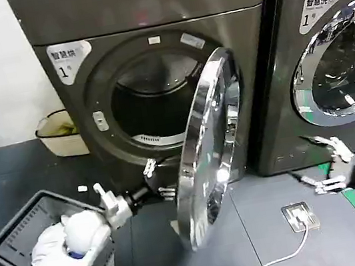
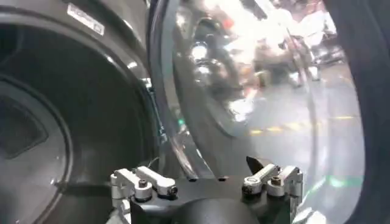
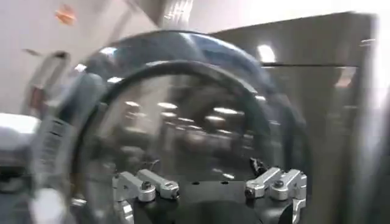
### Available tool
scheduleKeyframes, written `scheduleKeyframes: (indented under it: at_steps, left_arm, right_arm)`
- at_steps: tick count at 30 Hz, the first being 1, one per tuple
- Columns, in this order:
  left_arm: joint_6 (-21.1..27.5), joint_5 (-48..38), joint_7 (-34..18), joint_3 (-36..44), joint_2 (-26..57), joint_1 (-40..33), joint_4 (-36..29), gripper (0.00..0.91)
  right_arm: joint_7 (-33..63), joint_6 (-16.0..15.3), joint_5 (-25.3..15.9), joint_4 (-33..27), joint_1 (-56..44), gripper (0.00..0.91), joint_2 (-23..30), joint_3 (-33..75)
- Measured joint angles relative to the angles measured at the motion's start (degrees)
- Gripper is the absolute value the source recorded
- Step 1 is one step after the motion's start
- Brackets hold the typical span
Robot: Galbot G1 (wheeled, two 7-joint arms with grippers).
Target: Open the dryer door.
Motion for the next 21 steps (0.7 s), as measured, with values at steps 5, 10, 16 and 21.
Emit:
scheduleKeyframes:
  at_steps: [5,10,16,21]
  left_arm:
    - [-0.35,0.01,-0.1,2.44,-1.16,-2.03,1.16,0.907]
    - [-0.49,0.05,-0.38,4.73,-2.45,-3.89,2.03,0.907]
    - [-0.5,0.29,-0.53,6.6,-3.91,-5.24,2.76,0.907]
    - [-0.64,0.56,-0.62,7.85,-4.85,-5.96,3.52,0.907]
  right_arm:
    - [10.17,-2.66,-6.66,-1.46,-3.27,0.907,3.92,7.5]
    - [21.42,-7.26,-11.56,-3.74,-4.38,0.907,7.1,13.98]
    - [32.77,-13.73,-16.61,-6.4,-3.74,0.907,10.3,19.92]
    - [41.32,-17.97,-20.53,-9.08,-2.53,0.907,12.38,24.36]
